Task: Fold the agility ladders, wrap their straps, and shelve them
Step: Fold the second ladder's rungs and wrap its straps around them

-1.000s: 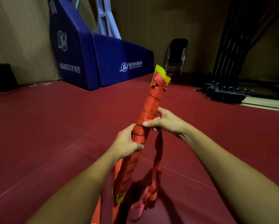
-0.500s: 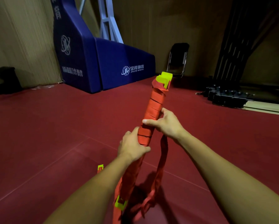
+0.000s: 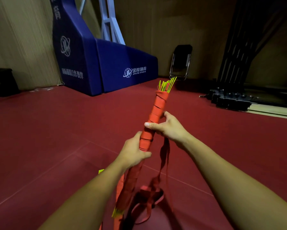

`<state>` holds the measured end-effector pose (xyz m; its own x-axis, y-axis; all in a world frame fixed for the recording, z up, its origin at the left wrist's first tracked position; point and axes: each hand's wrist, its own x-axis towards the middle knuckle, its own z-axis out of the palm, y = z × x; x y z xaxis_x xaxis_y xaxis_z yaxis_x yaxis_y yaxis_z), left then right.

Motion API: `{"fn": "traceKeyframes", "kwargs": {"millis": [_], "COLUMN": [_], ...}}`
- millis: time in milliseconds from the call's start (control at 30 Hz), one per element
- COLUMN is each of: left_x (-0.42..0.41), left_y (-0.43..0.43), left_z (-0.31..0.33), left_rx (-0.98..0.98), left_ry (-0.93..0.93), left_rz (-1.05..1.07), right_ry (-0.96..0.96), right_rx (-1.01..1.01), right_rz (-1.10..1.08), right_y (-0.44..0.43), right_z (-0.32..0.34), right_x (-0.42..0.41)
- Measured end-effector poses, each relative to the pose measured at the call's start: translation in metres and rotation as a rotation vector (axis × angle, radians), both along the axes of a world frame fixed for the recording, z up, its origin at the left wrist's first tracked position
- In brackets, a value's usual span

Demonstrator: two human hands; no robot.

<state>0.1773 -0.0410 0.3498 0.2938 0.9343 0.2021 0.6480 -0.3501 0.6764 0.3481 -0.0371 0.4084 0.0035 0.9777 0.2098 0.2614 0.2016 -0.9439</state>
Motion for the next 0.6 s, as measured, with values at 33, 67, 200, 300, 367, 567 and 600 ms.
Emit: {"fn": "traceKeyframes", "kwargs": {"millis": [33, 67, 200, 300, 367, 567, 600], "left_x": [-0.001, -0.003, -0.014, -0.015, -0.014, -0.004, -0.002], "left_y": [0.002, 0.003, 0.005, 0.007, 0.009, 0.001, 0.001], "left_z": [0.0, -0.001, -0.004, -0.001, 0.003, 0.0, 0.0], "left_rx": [0.029, 0.04, -0.034, -0.127, -0.156, -0.125, -0.097], "left_ry": [0.014, 0.026, -0.07, -0.119, -0.141, -0.044, -0.022], "left_rz": [0.02, 0.034, 0.012, 0.001, 0.023, 0.037, 0.066], "right_ry": [-0.026, -0.028, 0.067, 0.069, 0.108, 0.05, 0.045], "right_rx": [0.003, -0.015, -0.172, -0.119, -0.05, 0.029, 0.028], "right_rz": [-0.017, -0.006, 0.213, 0.21, 0.132, 0.034, 0.029], "right_y": [0.001, 0.0, -0.006, -0.006, -0.002, 0.006, 0.007], "right_z": [-0.001, -0.001, -0.001, -0.001, -0.001, -0.009, -0.011], "right_x": [-0.001, -0.002, 0.0, -0.001, -0.002, -0.011, -0.012]}}
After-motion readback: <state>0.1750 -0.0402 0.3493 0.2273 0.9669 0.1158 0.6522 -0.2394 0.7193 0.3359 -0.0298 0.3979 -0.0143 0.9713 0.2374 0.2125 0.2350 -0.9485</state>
